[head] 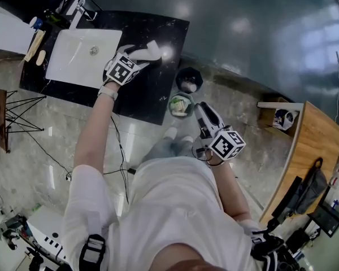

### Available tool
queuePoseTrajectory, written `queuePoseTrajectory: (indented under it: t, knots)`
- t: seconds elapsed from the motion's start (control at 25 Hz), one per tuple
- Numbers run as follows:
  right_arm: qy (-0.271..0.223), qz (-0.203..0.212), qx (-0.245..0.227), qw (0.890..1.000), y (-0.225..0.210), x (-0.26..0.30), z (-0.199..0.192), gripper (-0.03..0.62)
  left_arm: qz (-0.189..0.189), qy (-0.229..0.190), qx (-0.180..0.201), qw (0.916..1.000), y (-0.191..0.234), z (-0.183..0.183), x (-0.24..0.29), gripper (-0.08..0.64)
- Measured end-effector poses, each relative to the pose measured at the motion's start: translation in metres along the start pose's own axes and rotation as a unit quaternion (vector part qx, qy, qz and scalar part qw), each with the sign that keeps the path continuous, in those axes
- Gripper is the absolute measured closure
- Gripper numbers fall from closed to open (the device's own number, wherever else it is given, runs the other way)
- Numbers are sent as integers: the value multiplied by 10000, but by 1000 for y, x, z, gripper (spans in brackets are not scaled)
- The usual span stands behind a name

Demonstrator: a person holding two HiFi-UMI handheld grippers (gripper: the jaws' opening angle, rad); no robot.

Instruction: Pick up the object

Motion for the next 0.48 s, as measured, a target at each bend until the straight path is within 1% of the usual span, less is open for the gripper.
queuePoseTrajectory:
  t: [0.16,0.36,0.48]
  knots:
    - [-40,-77,3,10000,-3,-4,-1,453,36,88,45,9999,4,-2,8,213]
    - [-73,-168,65,9998,-8,-6,-2,453,114,81,-28,9999,11,-1,11,215]
    - [-78,-184,89,9998,-9,-6,-3,453,140,57,91,9998,12,-1,15,221]
Point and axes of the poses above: the fingertips, and each gripper's own axes: x forward along the fingers, y to its left, z out of its top, the point moved 10 cm from there along -x, backward along the fingers, and after that the axes turned 10 degrees about x, right-handed, at the moved point
